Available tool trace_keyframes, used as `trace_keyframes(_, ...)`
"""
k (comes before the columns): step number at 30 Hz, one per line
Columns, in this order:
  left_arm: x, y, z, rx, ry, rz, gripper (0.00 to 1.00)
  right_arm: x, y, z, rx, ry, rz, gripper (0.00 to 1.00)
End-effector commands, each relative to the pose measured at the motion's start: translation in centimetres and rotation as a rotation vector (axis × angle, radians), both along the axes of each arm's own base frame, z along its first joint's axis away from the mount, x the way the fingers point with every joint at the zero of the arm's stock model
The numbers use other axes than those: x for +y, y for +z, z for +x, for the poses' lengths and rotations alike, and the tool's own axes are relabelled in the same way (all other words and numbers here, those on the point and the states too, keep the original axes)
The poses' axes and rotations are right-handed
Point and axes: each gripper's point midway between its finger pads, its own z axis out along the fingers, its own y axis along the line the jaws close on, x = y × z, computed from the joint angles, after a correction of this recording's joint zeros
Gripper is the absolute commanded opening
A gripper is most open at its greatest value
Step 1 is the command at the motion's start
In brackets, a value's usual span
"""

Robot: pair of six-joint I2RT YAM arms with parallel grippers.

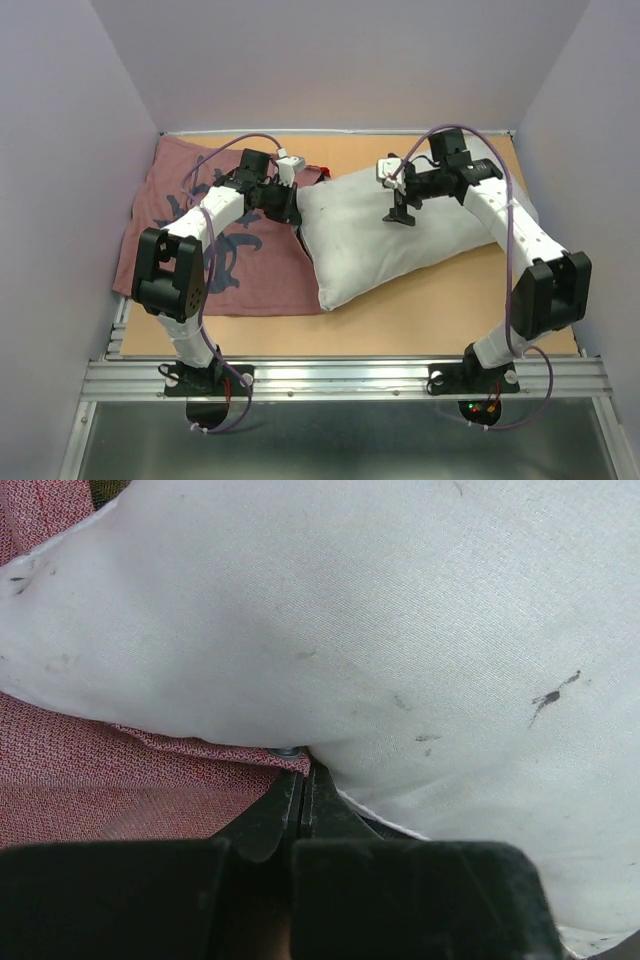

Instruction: Put the pillow into the pillowcase

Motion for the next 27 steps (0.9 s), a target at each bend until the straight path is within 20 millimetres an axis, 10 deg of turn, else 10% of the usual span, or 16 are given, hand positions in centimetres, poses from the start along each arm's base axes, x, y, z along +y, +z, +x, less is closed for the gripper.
trace_keyframes(1, -0.5, 2.3, 0.7, -0.061, -0.02, -0.042, 0.0, 2.5, -4.0, -1.4, -0.02, 0.226, 0.01, 1.0)
trace_keyframes(7, -0.5, 2.4, 0.5, -0.062, -0.019, -0.048, 0.0, 2.7, -10.6, -3.4, 0.167, 0.267, -0.098, 0.87)
trace_keyframes(11, -0.4, 3.0, 0.6, -0.083, -0.014, -0.047, 0.0, 2.1, -9.8, -2.8, 0.342, 0.159, -0.129, 0.01)
trace_keyframes(18, 0.1, 7.1, 0.7, -0.222, 0.023, -0.067, 0.0, -4.1, 1.4, -2.5, 0.272, 0.04, 0.055, 0.01)
trace_keyframes(27, -0.1, 11.7, 0.5, -0.316, 0.025, -0.124, 0.0, -3.6, 3.9, -5.2, 0.142, 0.142, 0.064, 0.01)
